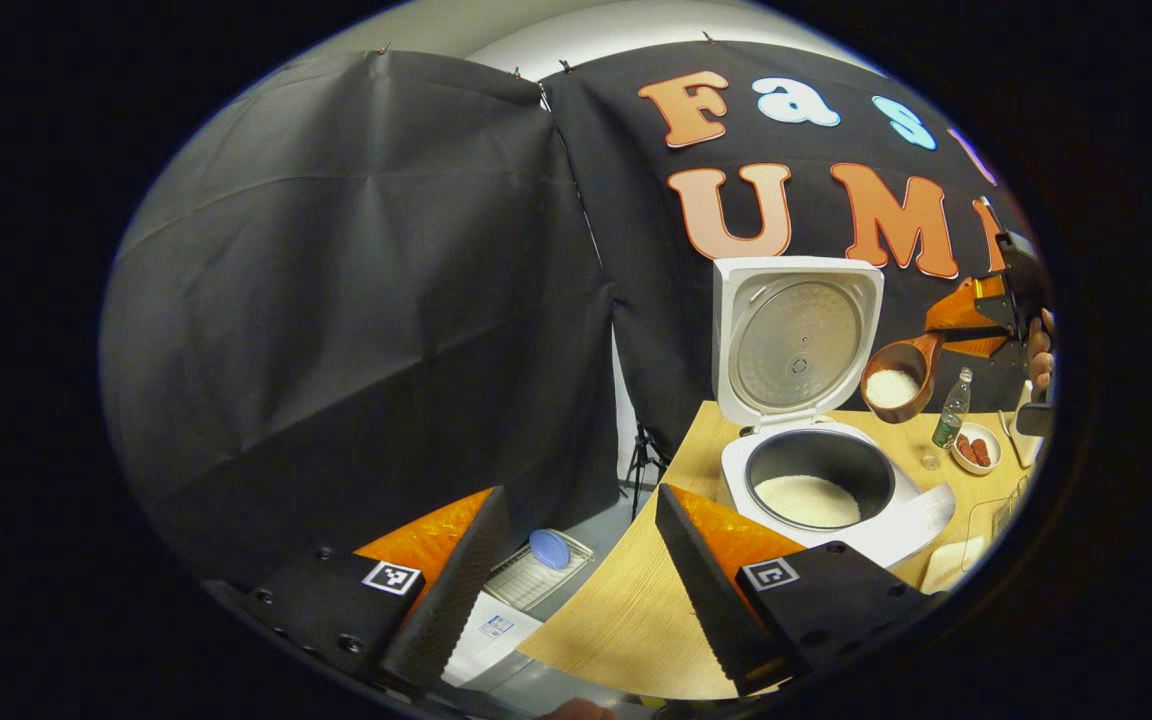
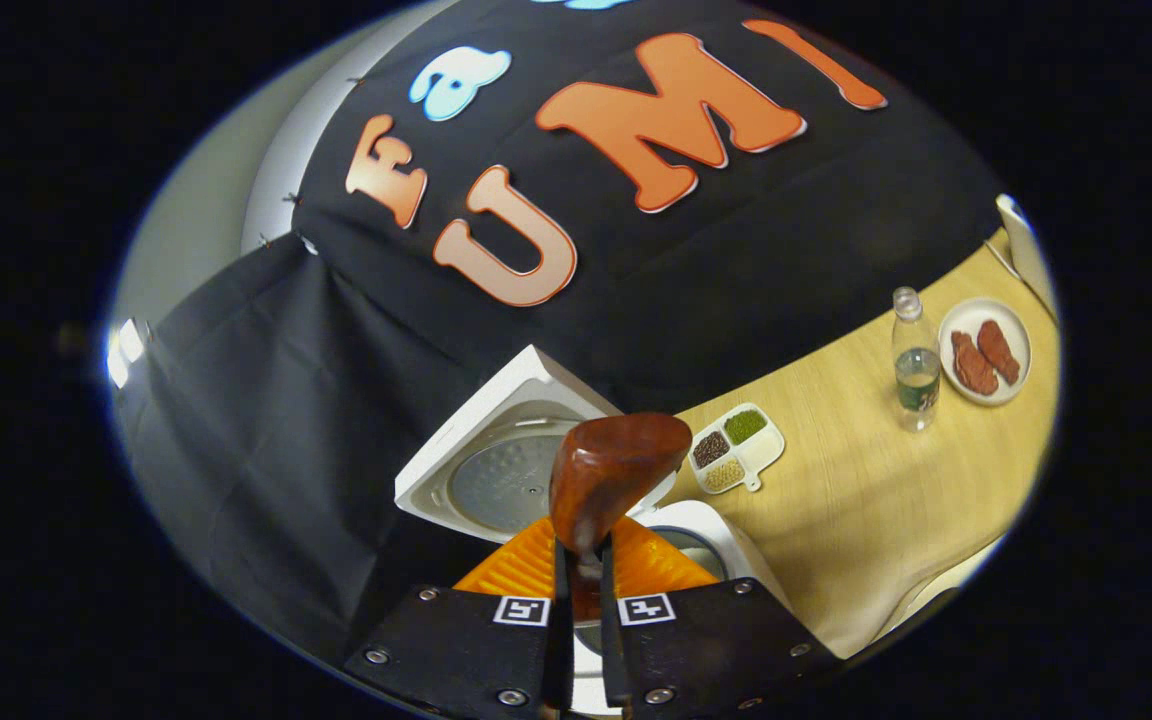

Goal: Close the left gripper, press the button to open the rice cooker; take a wooden spoon from the chopstick holder with the right hand, scoop a spoonful of rice and pour it into the rice cooker, then put the wooden spoon back into the chopstick holder.

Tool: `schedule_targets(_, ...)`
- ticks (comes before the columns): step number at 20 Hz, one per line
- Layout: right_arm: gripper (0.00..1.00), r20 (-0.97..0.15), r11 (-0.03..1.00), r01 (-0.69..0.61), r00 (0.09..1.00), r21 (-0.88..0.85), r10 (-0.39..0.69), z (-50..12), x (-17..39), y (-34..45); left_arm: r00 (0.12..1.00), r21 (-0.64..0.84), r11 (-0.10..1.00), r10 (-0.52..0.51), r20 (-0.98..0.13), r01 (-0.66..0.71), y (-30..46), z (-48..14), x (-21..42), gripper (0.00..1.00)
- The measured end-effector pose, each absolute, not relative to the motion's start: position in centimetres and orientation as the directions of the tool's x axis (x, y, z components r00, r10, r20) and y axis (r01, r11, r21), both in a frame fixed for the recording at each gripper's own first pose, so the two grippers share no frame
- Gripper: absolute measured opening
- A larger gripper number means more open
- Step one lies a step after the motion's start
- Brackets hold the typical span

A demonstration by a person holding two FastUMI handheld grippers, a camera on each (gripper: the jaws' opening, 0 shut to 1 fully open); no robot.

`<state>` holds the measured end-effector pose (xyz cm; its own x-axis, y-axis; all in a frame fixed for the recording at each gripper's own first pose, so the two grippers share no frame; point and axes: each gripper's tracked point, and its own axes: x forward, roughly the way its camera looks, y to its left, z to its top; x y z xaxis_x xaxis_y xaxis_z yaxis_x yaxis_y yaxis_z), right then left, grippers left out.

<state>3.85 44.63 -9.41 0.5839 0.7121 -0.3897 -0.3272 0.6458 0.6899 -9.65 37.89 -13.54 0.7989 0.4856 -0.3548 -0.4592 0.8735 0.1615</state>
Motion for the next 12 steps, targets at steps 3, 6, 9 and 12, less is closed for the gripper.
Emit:
schedule_targets(3,0.10,-0.403,0.711,-0.417,0.612,0.566,0.680,-9.3,4.2,46.3,0.794,0.155,0.872,0.487,-0.363,-0.465,38.8,-14.0,-9.6,0.97)
schedule_targets(6,0.11,-0.382,0.760,-0.484,0.665,0.434,0.642,-8.1,4.6,46.4,0.787,0.148,0.869,0.491,-0.374,-0.472,39.9,-14.5,-9.7,0.97)
schedule_targets(9,0.11,-0.350,0.771,-0.544,0.688,0.333,0.636,-7.0,4.8,47.1,0.783,0.151,0.868,0.493,-0.379,-0.473,40.2,-14.6,-9.7,0.97)
schedule_targets(12,0.11,-0.320,0.771,-0.573,0.701,0.279,0.637,-5.4,4.8,47.3,0.780,0.160,0.865,0.498,-0.380,-0.475,40.5,-14.7,-9.8,0.98)
